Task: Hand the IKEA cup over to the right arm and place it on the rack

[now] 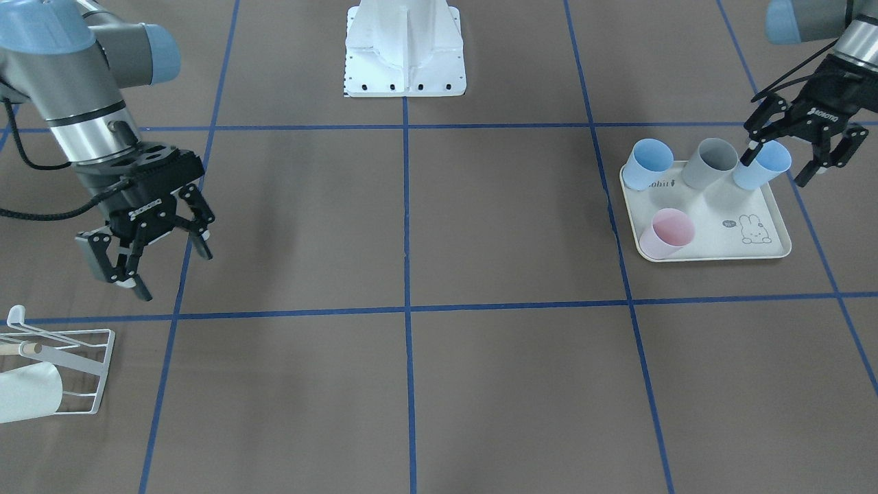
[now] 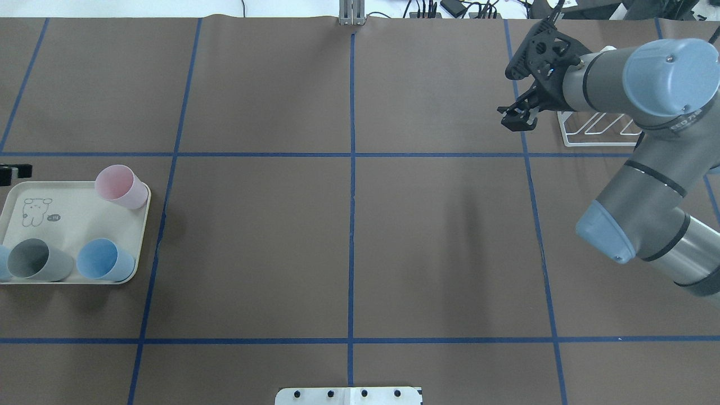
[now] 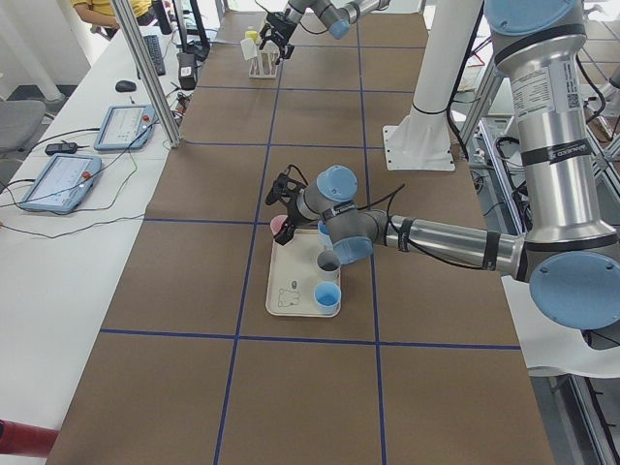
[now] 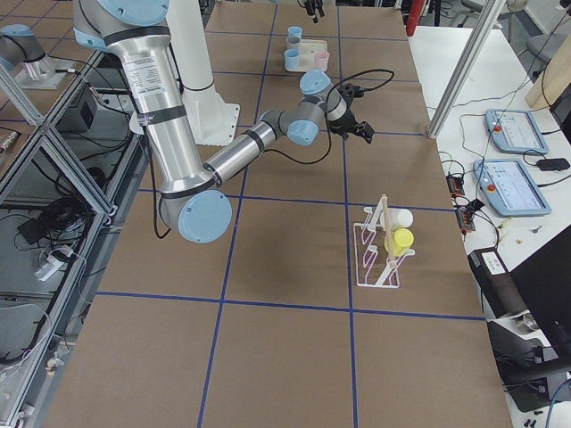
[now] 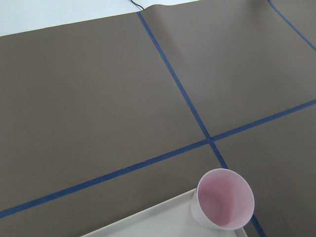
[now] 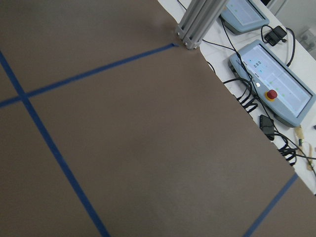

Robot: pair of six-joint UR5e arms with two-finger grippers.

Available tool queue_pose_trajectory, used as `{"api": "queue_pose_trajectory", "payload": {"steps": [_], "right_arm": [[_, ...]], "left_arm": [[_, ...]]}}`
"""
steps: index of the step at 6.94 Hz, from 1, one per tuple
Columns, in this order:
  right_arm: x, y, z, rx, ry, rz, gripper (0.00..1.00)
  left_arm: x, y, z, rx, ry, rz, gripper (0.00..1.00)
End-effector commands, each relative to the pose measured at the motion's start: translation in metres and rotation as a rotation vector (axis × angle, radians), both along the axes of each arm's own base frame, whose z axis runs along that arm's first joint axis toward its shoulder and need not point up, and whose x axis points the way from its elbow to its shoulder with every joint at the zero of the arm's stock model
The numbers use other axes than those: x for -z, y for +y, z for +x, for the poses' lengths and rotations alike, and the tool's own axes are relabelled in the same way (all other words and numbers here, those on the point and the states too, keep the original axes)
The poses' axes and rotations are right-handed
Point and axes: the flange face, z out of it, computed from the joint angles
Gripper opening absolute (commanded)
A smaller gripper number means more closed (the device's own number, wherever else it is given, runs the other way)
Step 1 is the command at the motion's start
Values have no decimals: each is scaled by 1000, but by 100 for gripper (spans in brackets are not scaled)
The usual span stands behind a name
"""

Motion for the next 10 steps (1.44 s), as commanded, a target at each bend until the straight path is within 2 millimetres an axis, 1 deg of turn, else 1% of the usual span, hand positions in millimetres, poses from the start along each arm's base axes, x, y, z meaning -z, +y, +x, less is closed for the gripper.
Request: {"api": "queue_pose_trajectory", "payload": {"steps": [1,2,3,4,5,6,7,9,10], "right_arm": [[35,42,-31,-1,-178,-129,99],[35,47,-38,12,-178,-132,99],[34,48,-40,14,-178,-130,99],[34,49,-41,14,-177,-129,99],[34,49,-41,13,-177,-129,99],[33,49,-42,16,-177,-129,99],[33,49,-42,16,-175,-130,99],[33,49,-42,18,-173,-126,99],[33,49,-42,18,-174,-125,99]], "left_arm": [[-18,-15,70,77,-15,-58,100],[-31,-20,86,93,-39,-64,100],[-33,-22,88,92,-43,-64,100],[-33,-21,91,99,-47,-60,90],[-34,-19,95,94,-51,-59,66],[-34,-19,97,91,-50,-60,48],[-32,-18,99,86,-47,-60,45],[-30,-18,104,80,-42,-58,44],[-29,-14,111,73,-32,-72,44]]}}
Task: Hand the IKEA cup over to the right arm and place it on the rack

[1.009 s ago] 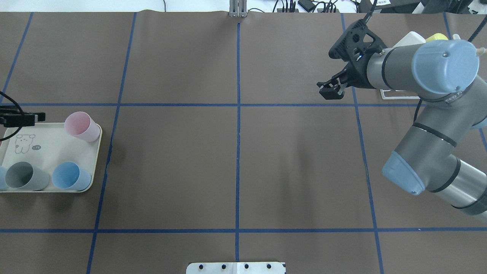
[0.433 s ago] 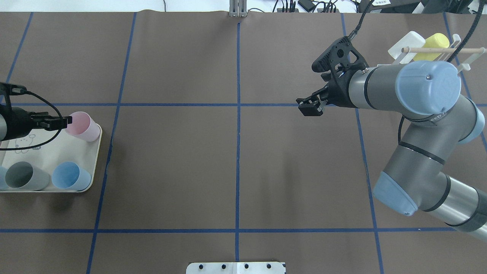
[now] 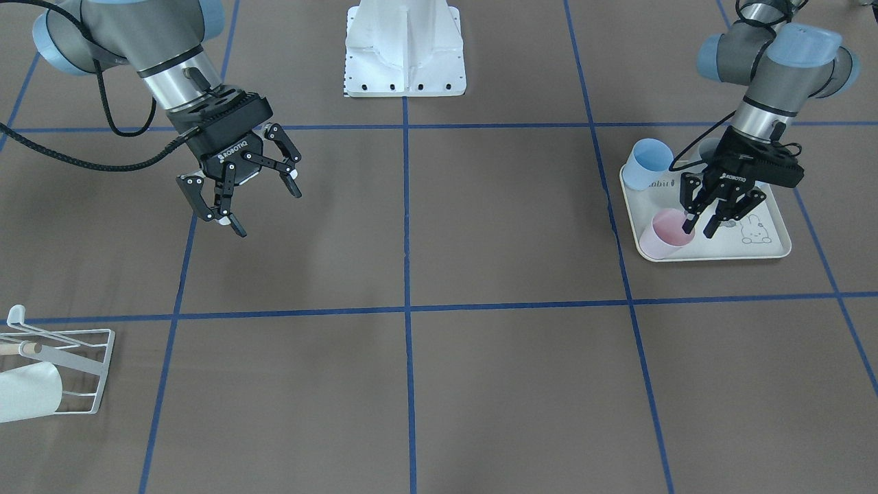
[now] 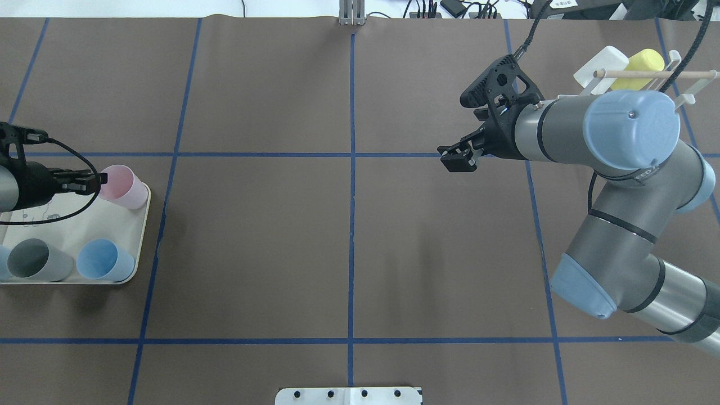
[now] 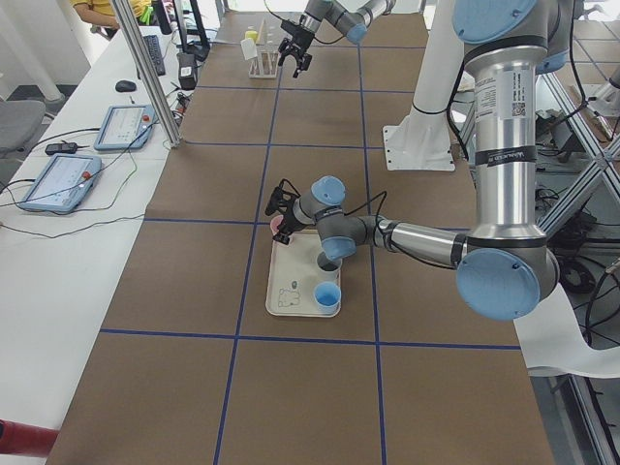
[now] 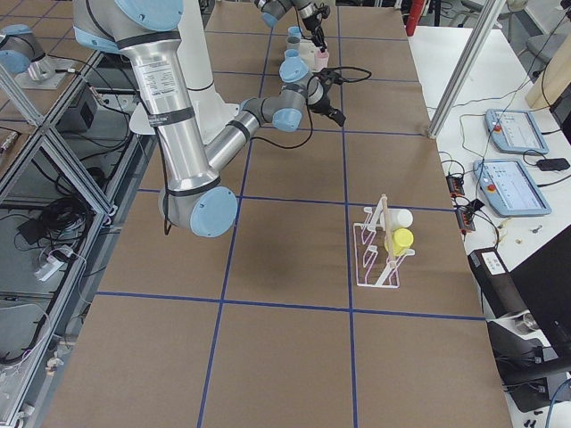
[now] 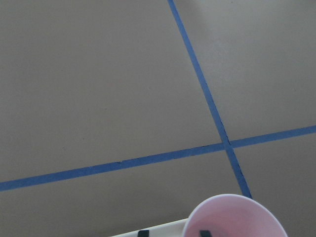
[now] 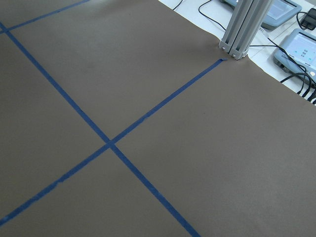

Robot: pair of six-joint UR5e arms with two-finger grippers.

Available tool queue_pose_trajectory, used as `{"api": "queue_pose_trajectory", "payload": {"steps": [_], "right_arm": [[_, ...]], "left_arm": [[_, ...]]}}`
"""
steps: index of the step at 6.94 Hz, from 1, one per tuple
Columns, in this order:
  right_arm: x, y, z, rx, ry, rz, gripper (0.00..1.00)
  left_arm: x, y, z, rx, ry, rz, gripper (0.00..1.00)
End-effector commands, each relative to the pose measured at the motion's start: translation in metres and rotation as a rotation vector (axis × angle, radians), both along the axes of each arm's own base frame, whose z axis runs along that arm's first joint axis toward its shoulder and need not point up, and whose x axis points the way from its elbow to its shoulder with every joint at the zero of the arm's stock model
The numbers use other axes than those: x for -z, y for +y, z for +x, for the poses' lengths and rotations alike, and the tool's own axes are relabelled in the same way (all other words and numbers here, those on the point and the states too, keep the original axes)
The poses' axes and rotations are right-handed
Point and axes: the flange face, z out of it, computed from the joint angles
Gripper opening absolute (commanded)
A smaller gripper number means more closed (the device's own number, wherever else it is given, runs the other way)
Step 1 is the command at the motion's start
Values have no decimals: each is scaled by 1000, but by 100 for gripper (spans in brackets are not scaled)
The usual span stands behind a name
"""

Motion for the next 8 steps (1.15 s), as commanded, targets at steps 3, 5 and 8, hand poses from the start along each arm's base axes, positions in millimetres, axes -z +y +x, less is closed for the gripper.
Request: {"api": "queue_pose_trajectory", "payload": {"steps": [3,5,8], "right_arm": [[-1,0,0,-1,1,1,99],[0,1,0,4,2,5,99],[1,7,-10,22,0,8,99]], "left_arm": [[-1,3,12,-10,14,-19,10],[-3,3,11,-13,9,-20,0],[19,7,1,-16,34,6,0]]}}
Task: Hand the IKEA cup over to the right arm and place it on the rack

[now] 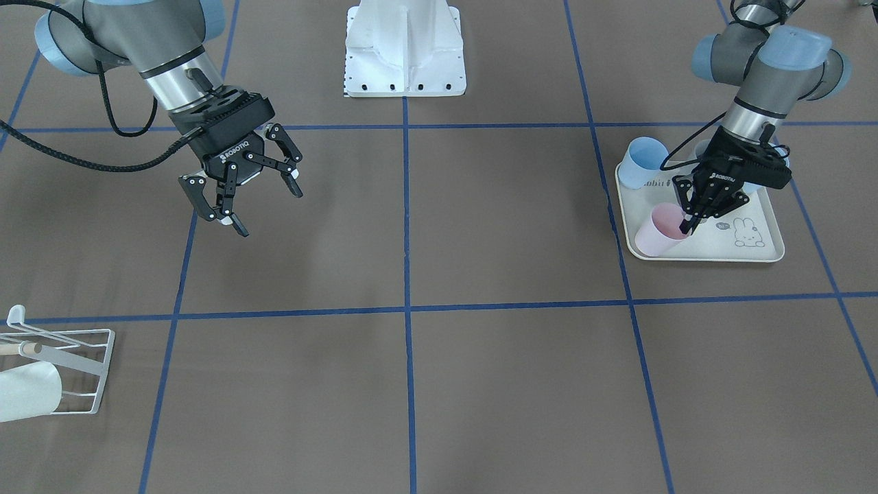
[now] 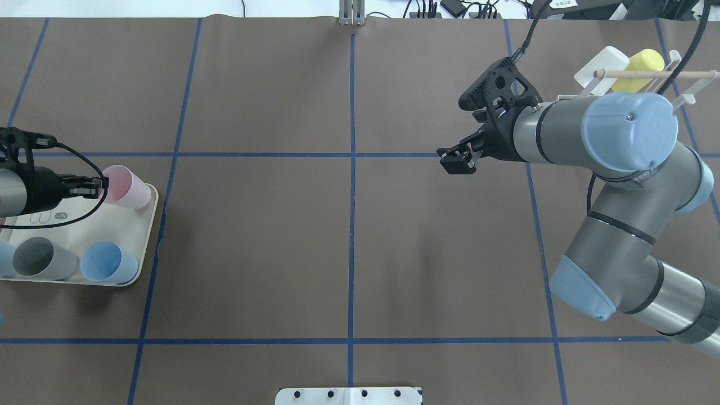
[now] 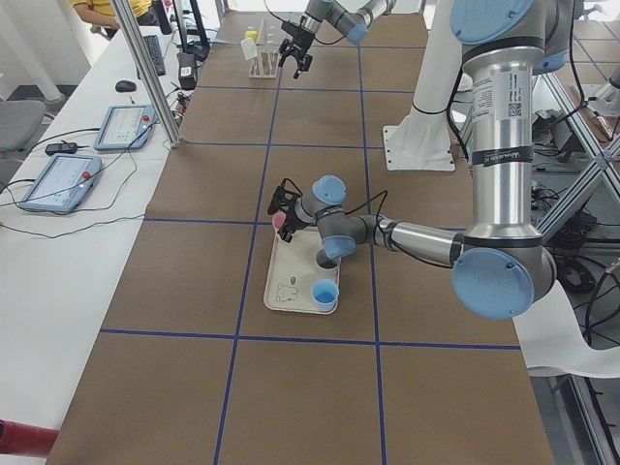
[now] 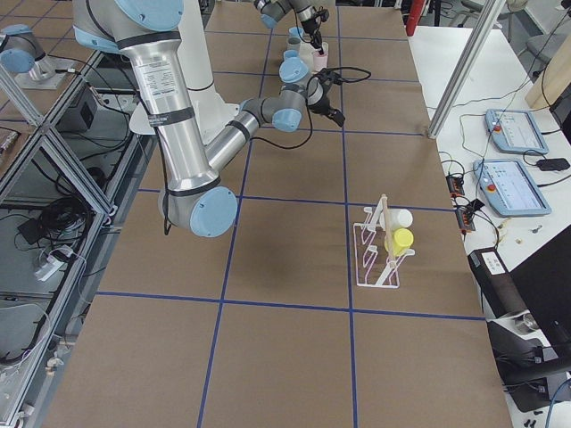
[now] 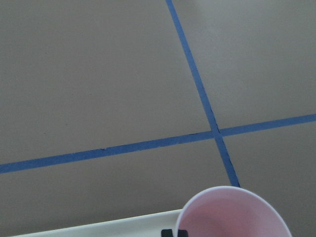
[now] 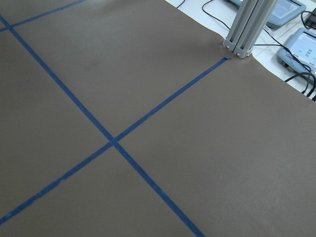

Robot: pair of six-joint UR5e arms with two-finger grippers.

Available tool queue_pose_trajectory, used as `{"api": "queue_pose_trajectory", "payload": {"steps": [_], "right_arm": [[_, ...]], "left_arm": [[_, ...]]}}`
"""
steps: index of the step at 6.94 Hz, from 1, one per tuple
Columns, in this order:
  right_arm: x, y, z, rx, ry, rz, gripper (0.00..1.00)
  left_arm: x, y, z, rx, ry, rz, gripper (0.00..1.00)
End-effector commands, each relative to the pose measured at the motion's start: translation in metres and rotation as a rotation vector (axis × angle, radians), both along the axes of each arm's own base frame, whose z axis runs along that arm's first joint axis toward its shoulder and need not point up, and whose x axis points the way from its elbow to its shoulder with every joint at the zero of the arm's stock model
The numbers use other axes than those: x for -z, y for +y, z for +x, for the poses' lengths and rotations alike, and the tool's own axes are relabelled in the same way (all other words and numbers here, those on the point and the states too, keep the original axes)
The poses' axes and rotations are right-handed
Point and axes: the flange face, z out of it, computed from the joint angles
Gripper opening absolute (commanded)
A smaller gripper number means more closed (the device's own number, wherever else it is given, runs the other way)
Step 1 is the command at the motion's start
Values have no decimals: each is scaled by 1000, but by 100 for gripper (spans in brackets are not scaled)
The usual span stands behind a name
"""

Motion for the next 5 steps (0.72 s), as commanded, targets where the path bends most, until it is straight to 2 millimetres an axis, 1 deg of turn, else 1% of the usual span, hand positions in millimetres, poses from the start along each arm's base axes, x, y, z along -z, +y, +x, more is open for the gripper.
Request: {"api": "queue_pose_trajectory", "payload": {"steps": [1,2,3,4,5], "right_arm": [[9,10,-13,24,-40,28,99],[8,17,-25,44,-90,61,99],[1,23,-41,70,-135,91,99],[-8,34,-63,105,-192,130,99],[-13,43,-76,122,-252,182,99]], "left_arm": [[40,7,-12,-19,56,36,0],[67,9,-24,-35,111,50,0],[98,14,-25,-36,171,68,0],[131,17,-24,-12,271,35,0],[166,18,-21,-22,342,56,0]]}}
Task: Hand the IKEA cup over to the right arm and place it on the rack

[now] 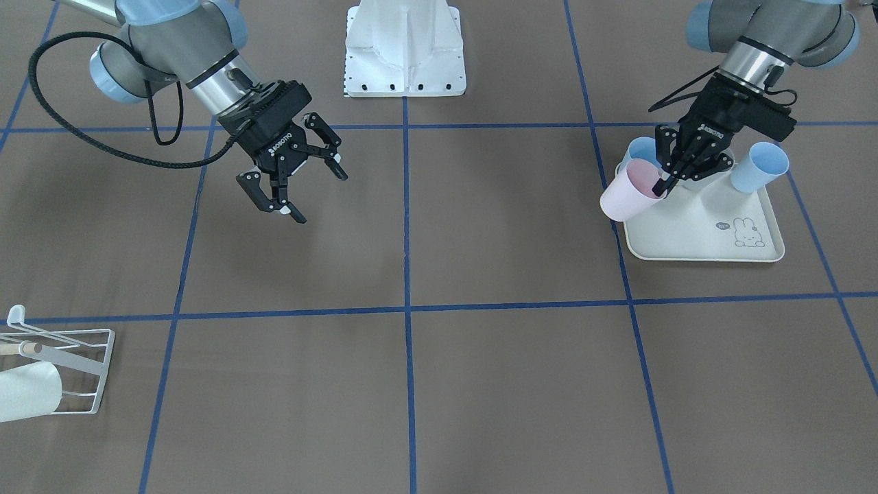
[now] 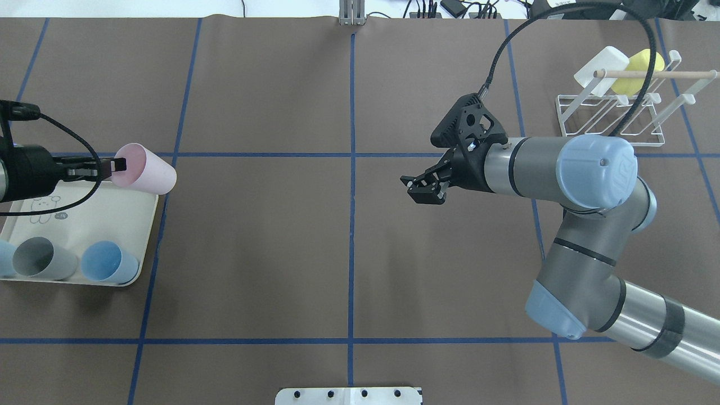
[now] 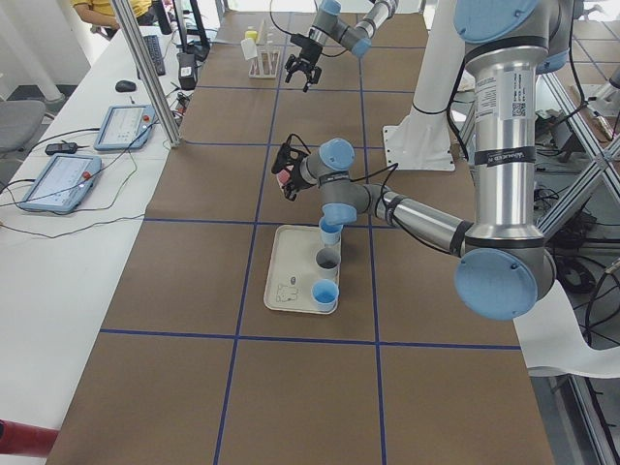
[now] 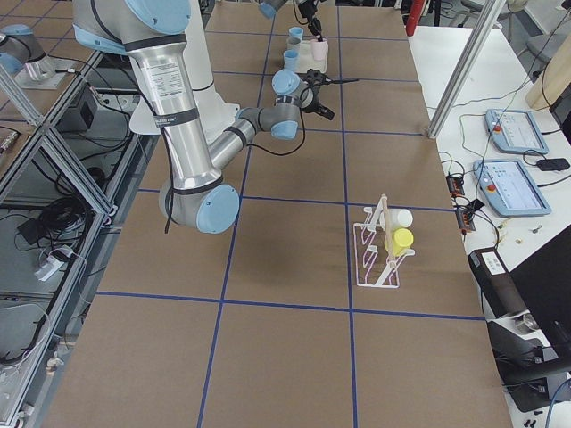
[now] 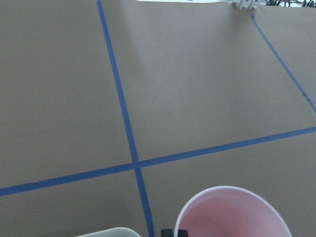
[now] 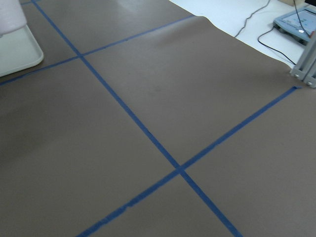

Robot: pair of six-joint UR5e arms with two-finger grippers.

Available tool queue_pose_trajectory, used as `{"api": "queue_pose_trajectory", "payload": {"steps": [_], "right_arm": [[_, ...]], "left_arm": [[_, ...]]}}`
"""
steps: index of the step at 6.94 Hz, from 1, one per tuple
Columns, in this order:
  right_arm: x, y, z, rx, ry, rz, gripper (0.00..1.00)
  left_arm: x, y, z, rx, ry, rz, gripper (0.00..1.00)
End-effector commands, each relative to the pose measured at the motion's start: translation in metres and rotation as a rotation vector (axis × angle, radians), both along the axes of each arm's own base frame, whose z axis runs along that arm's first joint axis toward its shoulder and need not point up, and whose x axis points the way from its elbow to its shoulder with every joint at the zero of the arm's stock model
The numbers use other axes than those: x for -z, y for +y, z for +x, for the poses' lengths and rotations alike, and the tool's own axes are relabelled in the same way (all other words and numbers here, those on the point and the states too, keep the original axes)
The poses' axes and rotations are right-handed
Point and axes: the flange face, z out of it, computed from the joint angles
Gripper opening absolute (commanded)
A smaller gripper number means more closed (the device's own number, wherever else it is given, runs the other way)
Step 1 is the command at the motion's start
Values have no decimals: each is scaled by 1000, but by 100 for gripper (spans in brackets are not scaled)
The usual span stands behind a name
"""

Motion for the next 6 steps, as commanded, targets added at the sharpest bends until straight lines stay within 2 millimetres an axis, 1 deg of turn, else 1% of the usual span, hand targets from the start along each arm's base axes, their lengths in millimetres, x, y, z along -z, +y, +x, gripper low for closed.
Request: {"api": "queue_pose_trajectory", "payload": {"steps": [1,2,3,4,5,6], "right_arm": [[-18,21,-34,36,-110,83,99],[-18,33,-47,47,-157,147,99],[5,43,-63,48,-230,175,99],[26,57,-78,63,-266,184,99],[27,59,-80,68,-270,185,99],[26,60,-79,71,-265,196,99]], "left_arm": [[81,-1,8,-24,195,3,0],[125,-7,20,-28,307,-16,0],[161,1,46,-76,365,14,0],[176,6,56,-102,388,34,0],[182,14,69,-130,392,42,0],[180,29,91,-181,388,33,0]]}}
